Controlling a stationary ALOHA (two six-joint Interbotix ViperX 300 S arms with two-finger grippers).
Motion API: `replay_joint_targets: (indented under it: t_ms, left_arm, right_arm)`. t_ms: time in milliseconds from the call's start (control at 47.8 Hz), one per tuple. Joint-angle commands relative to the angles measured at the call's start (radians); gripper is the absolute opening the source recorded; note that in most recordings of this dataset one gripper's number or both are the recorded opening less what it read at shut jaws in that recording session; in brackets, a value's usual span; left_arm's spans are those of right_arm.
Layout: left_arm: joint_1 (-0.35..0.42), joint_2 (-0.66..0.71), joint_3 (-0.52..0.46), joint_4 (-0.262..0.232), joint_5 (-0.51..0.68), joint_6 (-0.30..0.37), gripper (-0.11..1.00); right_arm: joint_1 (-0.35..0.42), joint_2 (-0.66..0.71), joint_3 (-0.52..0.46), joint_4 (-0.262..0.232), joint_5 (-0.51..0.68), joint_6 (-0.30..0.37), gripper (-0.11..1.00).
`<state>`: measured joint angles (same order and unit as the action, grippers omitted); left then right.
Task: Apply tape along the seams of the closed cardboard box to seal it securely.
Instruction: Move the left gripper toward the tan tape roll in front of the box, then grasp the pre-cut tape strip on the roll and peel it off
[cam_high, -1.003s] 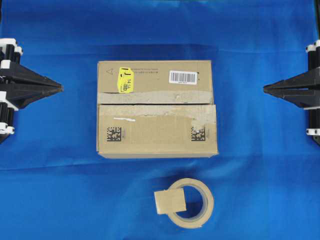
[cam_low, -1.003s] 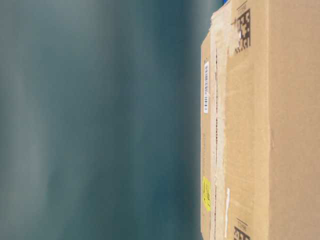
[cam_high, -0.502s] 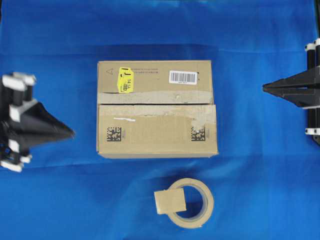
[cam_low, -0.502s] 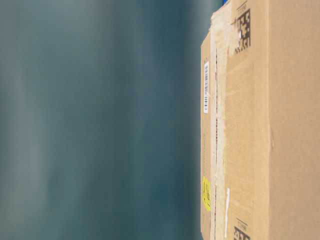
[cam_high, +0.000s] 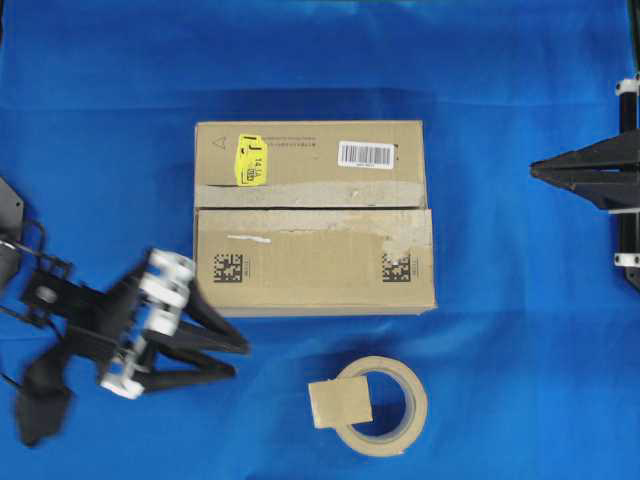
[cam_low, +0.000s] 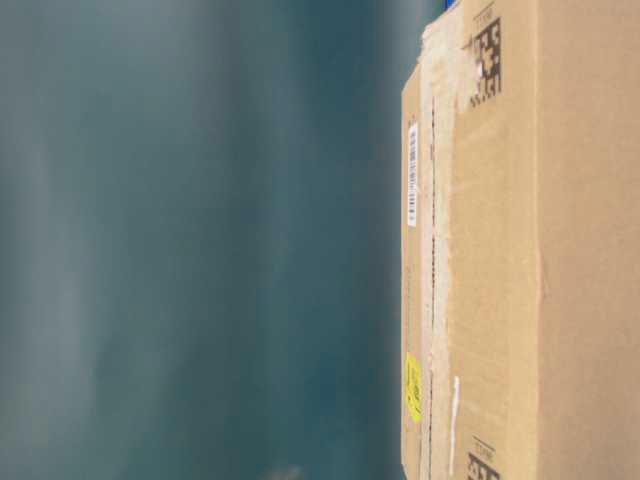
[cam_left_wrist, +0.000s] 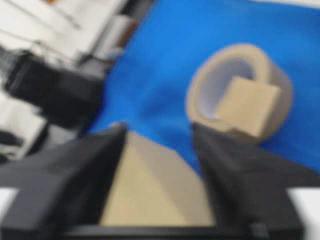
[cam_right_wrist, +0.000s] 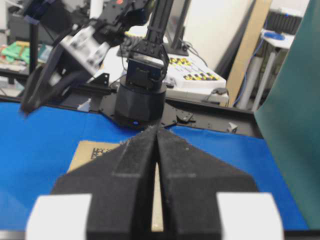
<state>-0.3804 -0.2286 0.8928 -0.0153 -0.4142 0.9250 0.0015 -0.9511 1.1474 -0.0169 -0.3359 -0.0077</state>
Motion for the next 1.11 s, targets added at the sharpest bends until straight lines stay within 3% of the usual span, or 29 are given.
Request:
replay_joint_targets:
  t_ms: [0,42,188,543,690,1087]
  left_arm:
    - [-0.006,0.071,-0.074,0.0,0.058,0.091,0.68]
    - [-0.008,0.098,-0.089,0.002,0.074,0.156,0.73]
    - [-0.015,0.173,-0.13,-0.018,0.095,0.308,0.56]
    - [-0.015,0.342,-0.241,-0.012,0.091,0.359,0.55]
    - [-0.005,0.377,-0.253,-0.011,0.091,0.394,0.54]
    - [0.011,0.436,-0.281,-0.011,0.091,0.405,0.53]
  right_arm:
    - [0.002,-0.002,-0.026,-0.012,-0.003,0.0,0.0]
    - [0.002,-0.002,-0.026,-0.015,-0.002,0.0,0.0]
    - [0.002,-0.002,-0.026,-0.02,-0.002,0.0,0.0]
    - [0.002,-0.002,-0.026,-0.046,0.003,0.0,0.0]
    - [0.002,-0.002,-0.026,-0.051,0.003,0.0,0.0]
    - [0.002,0.008,-0.021,-0.051,0.005,0.0,0.0]
